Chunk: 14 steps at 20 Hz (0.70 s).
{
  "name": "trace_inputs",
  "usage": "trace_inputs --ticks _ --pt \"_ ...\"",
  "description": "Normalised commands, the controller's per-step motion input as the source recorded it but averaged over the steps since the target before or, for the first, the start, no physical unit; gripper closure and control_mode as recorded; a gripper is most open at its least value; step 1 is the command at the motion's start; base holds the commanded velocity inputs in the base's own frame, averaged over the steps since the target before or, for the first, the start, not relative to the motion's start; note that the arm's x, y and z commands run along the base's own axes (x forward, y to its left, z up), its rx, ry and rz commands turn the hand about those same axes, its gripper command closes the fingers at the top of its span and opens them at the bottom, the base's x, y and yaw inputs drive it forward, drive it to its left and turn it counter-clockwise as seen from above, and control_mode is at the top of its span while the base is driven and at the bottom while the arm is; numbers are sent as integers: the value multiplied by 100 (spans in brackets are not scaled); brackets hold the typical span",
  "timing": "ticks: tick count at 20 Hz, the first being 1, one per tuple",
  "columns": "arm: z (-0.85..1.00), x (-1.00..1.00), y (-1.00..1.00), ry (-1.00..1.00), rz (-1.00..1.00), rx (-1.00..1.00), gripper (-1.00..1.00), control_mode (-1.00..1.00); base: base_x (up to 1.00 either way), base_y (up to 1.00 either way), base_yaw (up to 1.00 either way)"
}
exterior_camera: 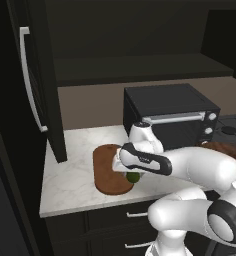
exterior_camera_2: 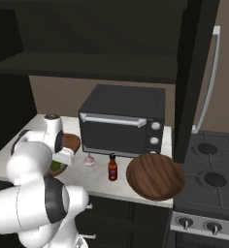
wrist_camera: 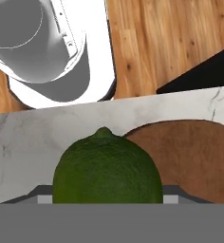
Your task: Open the cabinet. Place the bowl and condiment on the counter. Then place the lime and garlic on the cutting board.
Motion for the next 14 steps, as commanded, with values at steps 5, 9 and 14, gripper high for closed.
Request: trace_inputs --ticks 5,9,14 --pt "2 19 16 0 0 0 100 -100 0 0 0" --pt "0 19 15 0 0 0 100 -100 0 0 0" --pt "0 5 19 0 0 0 100 -100 0 0 0"
